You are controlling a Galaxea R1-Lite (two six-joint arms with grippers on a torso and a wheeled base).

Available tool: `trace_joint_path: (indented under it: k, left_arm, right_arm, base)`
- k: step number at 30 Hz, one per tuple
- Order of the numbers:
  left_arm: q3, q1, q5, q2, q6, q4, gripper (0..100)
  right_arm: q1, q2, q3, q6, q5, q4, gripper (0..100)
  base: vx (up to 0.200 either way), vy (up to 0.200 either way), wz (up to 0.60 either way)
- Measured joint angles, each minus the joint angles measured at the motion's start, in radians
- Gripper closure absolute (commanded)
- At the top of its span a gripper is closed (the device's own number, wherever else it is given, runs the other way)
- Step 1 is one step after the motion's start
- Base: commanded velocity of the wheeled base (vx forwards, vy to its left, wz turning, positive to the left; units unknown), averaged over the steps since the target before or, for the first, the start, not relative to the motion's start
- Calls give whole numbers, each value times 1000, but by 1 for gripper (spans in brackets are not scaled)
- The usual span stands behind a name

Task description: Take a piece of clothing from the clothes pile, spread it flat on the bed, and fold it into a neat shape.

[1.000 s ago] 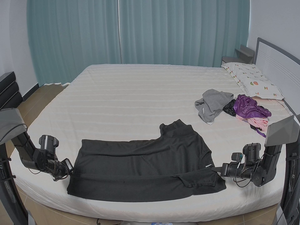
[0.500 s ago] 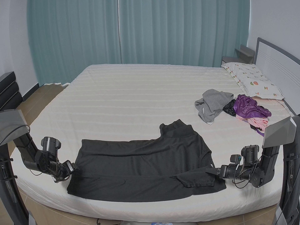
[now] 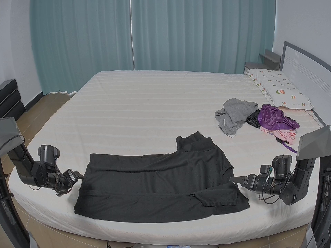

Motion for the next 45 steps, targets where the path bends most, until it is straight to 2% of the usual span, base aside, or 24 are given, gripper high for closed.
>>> trace_joint_path:
  k: [4,8,26,36,45]
  left_arm:
    - [-3,3,-1,-19,-31,-1,0]
    - [-15,3,-24,-26,-78,-1,0]
    - [-37,-17,-35,-29,-80,0,0]
    - [-229,-57,-34,28,-74,5,0]
    - [-510,-114,-41,190,-56,21,0]
  right_arm:
    - [-1,-12,3,3,0,0,0]
    - [-1,-18,4,5,0,0,0]
    - [1,-28,-3,5,-2,-1,0]
    - [3,-28,0,6,-1,-1,0]
    - [6,-7,-11,6,-1,0,0]
  base:
    - [0,0,0]
    - [0,200,0]
    - [0,22,0]
    - [0,0,0]
    - [0,0,0]
